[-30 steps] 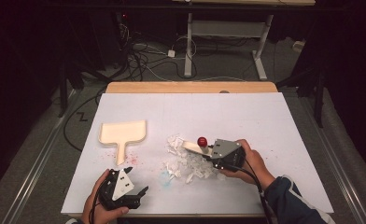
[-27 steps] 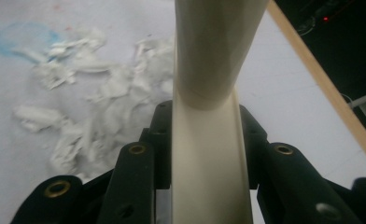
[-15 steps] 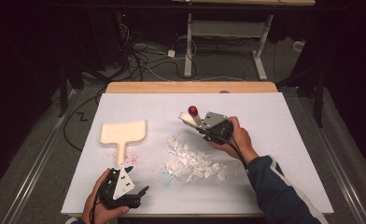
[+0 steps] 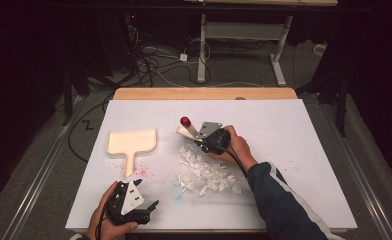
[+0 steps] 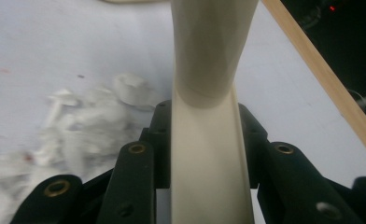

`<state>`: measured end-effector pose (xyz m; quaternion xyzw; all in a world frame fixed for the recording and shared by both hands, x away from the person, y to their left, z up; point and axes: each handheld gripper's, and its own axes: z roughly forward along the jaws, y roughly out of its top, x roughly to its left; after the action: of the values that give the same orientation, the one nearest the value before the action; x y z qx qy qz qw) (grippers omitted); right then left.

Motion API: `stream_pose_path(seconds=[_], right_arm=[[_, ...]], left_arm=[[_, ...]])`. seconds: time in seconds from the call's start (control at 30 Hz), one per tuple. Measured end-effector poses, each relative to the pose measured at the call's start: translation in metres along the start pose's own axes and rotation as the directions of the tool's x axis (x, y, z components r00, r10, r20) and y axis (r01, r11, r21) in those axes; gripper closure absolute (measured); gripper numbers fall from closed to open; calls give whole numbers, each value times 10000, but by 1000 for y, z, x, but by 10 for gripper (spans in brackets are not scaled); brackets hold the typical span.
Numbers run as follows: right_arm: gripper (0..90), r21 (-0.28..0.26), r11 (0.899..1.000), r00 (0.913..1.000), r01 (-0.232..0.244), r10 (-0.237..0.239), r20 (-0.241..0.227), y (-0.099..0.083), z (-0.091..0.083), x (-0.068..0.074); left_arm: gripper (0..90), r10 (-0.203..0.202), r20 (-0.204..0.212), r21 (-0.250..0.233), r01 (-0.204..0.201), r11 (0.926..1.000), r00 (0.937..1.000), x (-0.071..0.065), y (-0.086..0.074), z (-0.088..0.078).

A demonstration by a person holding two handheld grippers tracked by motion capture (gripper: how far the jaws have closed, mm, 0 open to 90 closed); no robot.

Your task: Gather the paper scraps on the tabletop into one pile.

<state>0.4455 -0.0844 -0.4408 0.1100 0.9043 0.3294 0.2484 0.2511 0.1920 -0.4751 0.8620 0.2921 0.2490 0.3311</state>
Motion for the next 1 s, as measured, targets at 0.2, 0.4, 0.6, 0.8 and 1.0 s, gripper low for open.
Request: stream_pose_path(seconds=[0.2, 0.4, 0.6, 0.8, 1.0], right_arm=[[668, -486, 9938, 9847, 1003, -1062, -1382, 0, -11, 17], [668, -966, 9830, 9530, 1563, -1758, -2467, -6, -28, 25], [670, -1081, 9766, 9302, 1858, -2103, -3010, -19, -52, 32], [676, -1368, 9691, 9449, 2055, -2329, -2300, -28, -76, 30], [677, -1566, 9818, 9835, 1074, -1280, -1278, -39, -102, 17]], left_arm=[[171, 18, -44, 16, -18, 10000, 10000, 0, 0, 0], [171, -13, -3, 84, 13, 10000, 10000, -1, 0, 1], [171, 33, 21, 129, -33, 9999, 10000, -1, 0, 1], [171, 34, 30, 157, -34, 9999, 10000, -2, 1, 2], [171, 84, 43, 165, -84, 9998, 10000, -3, 2, 3]])
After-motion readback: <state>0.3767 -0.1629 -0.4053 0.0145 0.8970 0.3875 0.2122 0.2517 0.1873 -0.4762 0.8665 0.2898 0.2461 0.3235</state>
